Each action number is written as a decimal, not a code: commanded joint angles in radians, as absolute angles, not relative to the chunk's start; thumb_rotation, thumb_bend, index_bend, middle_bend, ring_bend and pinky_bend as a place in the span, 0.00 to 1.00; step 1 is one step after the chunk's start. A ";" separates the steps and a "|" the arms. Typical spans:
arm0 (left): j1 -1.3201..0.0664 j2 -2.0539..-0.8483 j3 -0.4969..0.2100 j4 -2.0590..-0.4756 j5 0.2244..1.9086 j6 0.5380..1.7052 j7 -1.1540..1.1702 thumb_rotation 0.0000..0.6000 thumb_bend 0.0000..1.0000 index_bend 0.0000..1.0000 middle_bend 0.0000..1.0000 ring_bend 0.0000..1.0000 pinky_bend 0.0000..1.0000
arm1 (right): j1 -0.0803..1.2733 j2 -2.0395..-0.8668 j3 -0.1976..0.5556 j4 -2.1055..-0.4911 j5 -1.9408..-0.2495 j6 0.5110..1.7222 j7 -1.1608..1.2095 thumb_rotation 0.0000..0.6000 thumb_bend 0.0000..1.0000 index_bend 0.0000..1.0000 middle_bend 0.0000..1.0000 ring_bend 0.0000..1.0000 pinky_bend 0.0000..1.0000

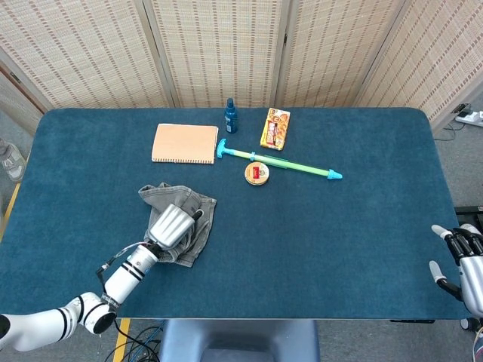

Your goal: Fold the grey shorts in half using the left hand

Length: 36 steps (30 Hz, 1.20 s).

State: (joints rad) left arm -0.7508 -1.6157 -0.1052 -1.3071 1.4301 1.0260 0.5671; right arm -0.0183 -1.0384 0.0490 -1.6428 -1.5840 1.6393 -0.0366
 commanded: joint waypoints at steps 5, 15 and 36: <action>-0.738 -1.658 -0.125 -1.314 1.414 1.079 0.584 1.00 0.25 0.16 0.86 0.77 0.84 | -0.019 -1.040 0.050 -1.640 -1.585 1.639 -0.033 1.00 0.36 0.20 0.30 0.25 0.23; -0.728 -1.738 -0.156 -1.262 1.379 1.120 0.537 1.00 0.21 0.14 0.86 0.77 0.84 | -0.028 -1.042 0.051 -1.630 -1.581 1.645 -0.022 1.00 0.35 0.20 0.30 0.25 0.23; -0.731 -1.820 -0.167 -1.181 1.333 1.117 0.551 1.00 0.21 0.13 0.84 0.76 0.84 | -0.038 -1.041 0.052 -1.623 -1.582 1.653 -0.013 1.00 0.35 0.20 0.30 0.25 0.23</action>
